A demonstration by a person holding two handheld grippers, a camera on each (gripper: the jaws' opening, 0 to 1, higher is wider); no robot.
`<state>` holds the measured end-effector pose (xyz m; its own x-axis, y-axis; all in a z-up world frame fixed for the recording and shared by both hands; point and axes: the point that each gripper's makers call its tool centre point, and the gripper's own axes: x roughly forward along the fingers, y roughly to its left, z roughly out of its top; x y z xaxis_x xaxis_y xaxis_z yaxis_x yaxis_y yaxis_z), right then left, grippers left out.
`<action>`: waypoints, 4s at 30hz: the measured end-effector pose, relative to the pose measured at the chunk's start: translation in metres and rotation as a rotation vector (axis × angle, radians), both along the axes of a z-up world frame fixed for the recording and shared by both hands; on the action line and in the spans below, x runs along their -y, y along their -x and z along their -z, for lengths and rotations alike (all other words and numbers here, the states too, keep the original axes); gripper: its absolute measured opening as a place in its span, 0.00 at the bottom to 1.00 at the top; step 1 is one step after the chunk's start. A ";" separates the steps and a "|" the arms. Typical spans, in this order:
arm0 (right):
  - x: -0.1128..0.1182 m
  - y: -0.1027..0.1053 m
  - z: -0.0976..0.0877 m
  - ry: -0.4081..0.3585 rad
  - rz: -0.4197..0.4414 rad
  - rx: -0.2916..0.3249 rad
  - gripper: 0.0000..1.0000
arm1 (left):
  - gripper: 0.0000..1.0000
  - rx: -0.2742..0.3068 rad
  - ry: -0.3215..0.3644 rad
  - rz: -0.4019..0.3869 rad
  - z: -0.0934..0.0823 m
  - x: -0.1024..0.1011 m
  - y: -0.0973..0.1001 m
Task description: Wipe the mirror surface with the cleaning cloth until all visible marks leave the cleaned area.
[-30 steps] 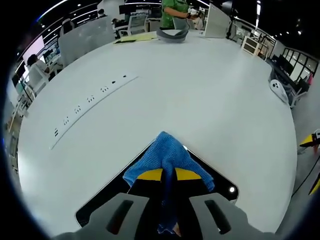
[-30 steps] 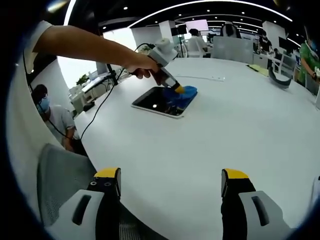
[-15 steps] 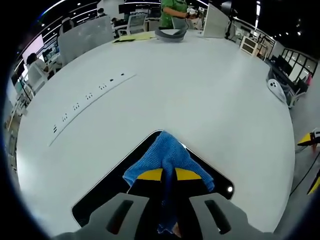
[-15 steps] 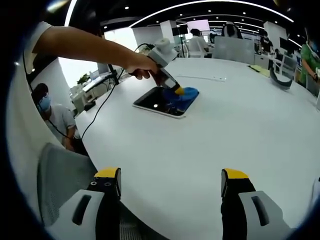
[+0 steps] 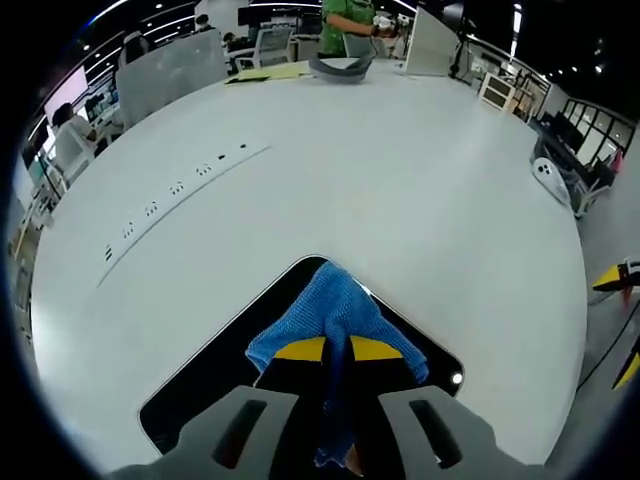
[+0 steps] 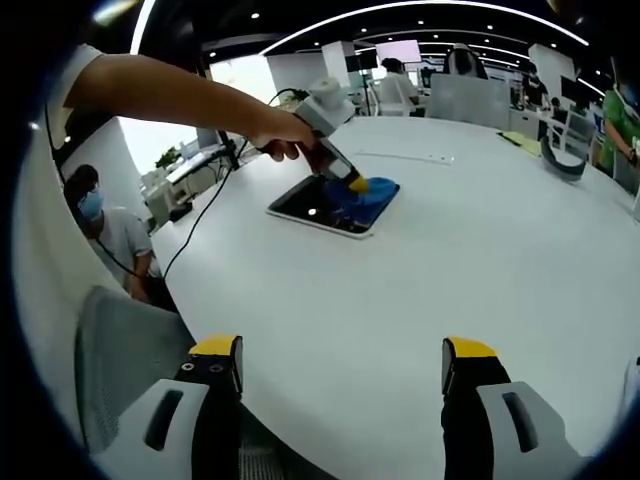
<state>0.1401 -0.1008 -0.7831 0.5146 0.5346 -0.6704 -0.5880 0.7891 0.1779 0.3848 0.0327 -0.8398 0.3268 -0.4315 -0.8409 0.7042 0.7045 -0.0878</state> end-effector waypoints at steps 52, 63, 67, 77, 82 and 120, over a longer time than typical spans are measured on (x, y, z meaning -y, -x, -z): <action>-0.006 -0.001 -0.003 -0.005 -0.026 0.009 0.80 | 0.05 -0.018 0.012 0.008 0.000 0.002 0.025; -0.007 0.000 -0.005 -0.004 -0.031 0.014 0.80 | 0.05 -0.038 0.021 0.008 0.001 0.001 0.030; -0.007 0.001 -0.005 -0.004 -0.033 0.013 0.80 | 0.05 -0.039 0.019 0.011 0.001 0.001 0.033; -0.010 0.000 -0.007 -0.004 -0.040 0.021 0.80 | 0.05 -0.046 0.021 0.010 0.002 0.001 0.036; -0.009 0.001 -0.007 -0.006 -0.041 0.020 0.80 | 0.05 -0.051 0.022 0.013 0.003 0.001 0.038; -0.017 0.002 -0.008 -0.005 -0.062 0.022 0.80 | 0.06 -0.088 0.035 0.003 0.004 0.002 0.063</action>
<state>0.1383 -0.0840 -0.7753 0.4951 0.5695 -0.6562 -0.6396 0.7501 0.1684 0.3220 0.0305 -0.8437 0.2504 -0.4622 -0.8507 0.6950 0.6975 -0.1744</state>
